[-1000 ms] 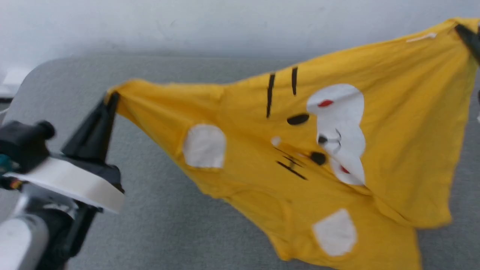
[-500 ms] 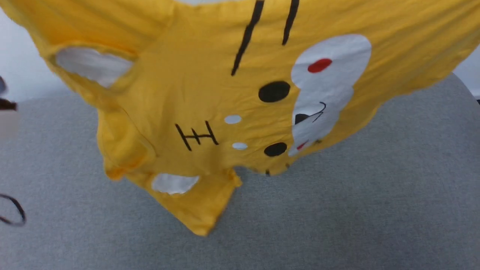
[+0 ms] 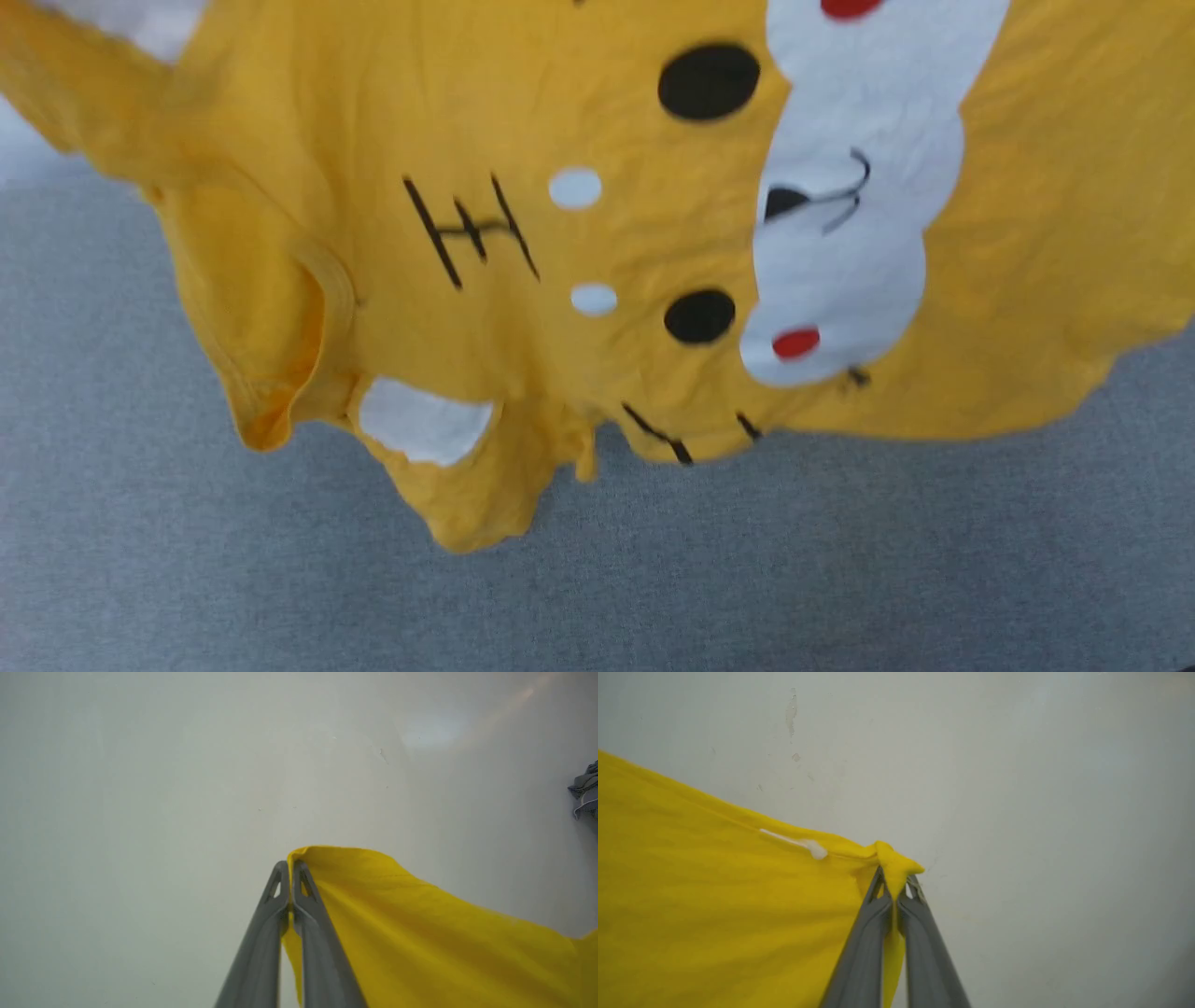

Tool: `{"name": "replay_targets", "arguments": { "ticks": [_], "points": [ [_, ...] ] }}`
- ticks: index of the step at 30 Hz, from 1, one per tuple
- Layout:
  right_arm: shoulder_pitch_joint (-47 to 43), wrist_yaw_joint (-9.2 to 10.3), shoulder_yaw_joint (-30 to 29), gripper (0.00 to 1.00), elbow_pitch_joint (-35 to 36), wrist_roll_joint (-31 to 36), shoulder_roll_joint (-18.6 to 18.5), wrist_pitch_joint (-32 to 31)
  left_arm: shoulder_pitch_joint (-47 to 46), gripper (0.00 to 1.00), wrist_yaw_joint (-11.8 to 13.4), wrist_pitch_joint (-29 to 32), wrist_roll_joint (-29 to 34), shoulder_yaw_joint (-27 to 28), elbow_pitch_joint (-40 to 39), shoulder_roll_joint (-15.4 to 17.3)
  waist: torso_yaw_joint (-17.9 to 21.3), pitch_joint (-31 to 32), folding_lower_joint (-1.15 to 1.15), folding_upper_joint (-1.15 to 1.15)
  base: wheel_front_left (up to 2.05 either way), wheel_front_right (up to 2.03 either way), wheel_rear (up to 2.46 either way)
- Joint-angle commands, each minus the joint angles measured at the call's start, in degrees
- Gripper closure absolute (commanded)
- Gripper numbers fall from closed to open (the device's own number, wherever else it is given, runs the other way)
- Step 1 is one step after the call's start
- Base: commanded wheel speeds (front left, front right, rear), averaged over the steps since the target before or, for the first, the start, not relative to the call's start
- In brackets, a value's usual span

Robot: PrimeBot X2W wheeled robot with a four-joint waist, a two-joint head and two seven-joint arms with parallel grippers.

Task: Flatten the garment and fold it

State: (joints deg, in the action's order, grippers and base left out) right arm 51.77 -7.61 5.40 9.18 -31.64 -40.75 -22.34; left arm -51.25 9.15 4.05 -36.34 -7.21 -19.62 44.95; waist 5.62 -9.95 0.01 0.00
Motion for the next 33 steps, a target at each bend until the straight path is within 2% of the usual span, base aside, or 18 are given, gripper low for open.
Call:
{"name": "replay_targets", "arguments": {
  "ticks": [1,6,14,22,28,33],
  "points": [
    [3.3,0.12,0.9,1.0,-2.9,0.7,0.9,1.3,-4.1,1.0,-0.9,-0.6,-0.4,-0.7,3.3,-1.4,0.5,-5.8,-0.01,0.0,0.0,0.0,0.0],
    [10.6,0.12,3.6,1.0,-10.2,3.3,1.6,4.8,-11.6,1.0,-2.7,-2.7,0.2,-2.8,11.6,-3.9,0.3,-10.4,-0.01,0.0,0.0,0.0,0.0],
    [26.6,0.12,10.3,1.0,-25.9,6.9,5.8,13.0,-29.0,1.0,-6.0,-9.2,4.2,-5.9,27.6,-8.1,-0.3,-18.0,-0.01,0.0,0.0,0.0,0.0],
    [37.7,0.12,13.8,1.0,-39.4,12.3,9.0,21.3,-43.3,1.0,-7.4,-16.3,7.6,-7.3,37.8,-11.9,-1.4,-23.0,-0.01,0.0,0.0,0.0,0.0],
    [38.2,0.12,14.4,1.0,-46.2,13.3,12.0,26.8,-43.0,1.0,-9.3,-17.8,8.5,-9.6,42.8,-13.8,-3.1,-25.3,-0.01,0.0,0.0,0.0,0.0],
    [31.8,0.12,17.4,1.0,-50.2,13.3,14.9,31.7,-32.6,1.0,-9.7,-18.6,7.9,-10.5,44.4,-15.3,-4.2,-24.8,-0.01,0.0,0.0,0.0,0.0]
  ]
}}
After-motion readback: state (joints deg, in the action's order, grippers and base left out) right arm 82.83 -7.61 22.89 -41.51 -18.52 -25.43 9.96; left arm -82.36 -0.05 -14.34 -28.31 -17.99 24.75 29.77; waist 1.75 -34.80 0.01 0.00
